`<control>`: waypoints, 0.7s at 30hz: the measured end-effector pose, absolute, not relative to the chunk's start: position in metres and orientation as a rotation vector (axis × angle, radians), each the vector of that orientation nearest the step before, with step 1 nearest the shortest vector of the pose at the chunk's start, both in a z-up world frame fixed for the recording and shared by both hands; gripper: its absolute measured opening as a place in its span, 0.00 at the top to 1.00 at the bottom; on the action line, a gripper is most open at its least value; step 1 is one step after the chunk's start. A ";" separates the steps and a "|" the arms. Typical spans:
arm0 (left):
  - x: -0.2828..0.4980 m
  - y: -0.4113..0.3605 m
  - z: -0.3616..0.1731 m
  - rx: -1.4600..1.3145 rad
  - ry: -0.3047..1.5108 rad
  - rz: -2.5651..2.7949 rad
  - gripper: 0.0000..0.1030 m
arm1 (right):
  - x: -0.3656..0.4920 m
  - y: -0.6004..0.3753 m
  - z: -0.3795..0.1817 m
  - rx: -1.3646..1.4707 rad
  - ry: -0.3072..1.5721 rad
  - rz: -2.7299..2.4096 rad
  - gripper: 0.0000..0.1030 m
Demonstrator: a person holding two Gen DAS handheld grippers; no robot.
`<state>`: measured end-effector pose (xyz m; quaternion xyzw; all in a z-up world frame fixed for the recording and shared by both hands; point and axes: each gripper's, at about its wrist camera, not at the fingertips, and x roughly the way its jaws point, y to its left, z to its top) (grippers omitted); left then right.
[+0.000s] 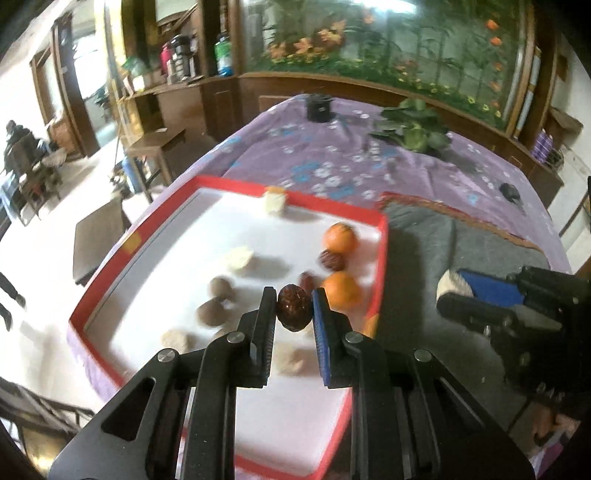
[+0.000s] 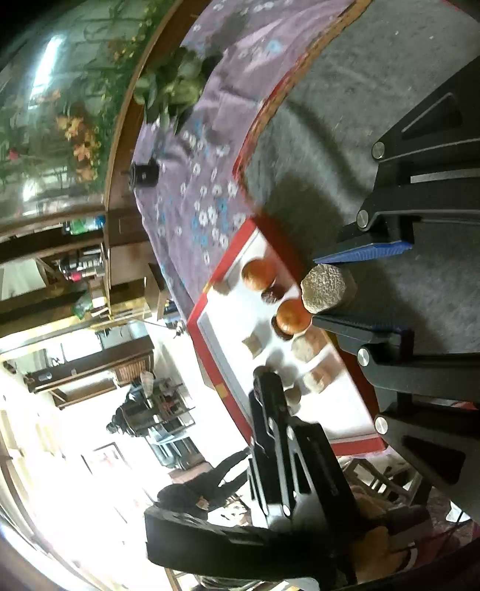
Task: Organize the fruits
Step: 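Carry the date and cream block into the tray and open both grippers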
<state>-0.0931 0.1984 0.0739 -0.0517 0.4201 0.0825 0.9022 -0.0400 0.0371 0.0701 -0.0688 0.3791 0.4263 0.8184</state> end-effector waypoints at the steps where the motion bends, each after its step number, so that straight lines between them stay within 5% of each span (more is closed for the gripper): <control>1: -0.098 0.204 0.072 -0.118 0.875 0.173 0.82 | -0.040 0.041 0.070 -0.150 0.809 0.915 0.75; 21: -0.115 0.238 0.037 -0.190 0.944 0.195 0.82 | 0.016 0.178 0.042 -0.296 0.867 0.987 0.75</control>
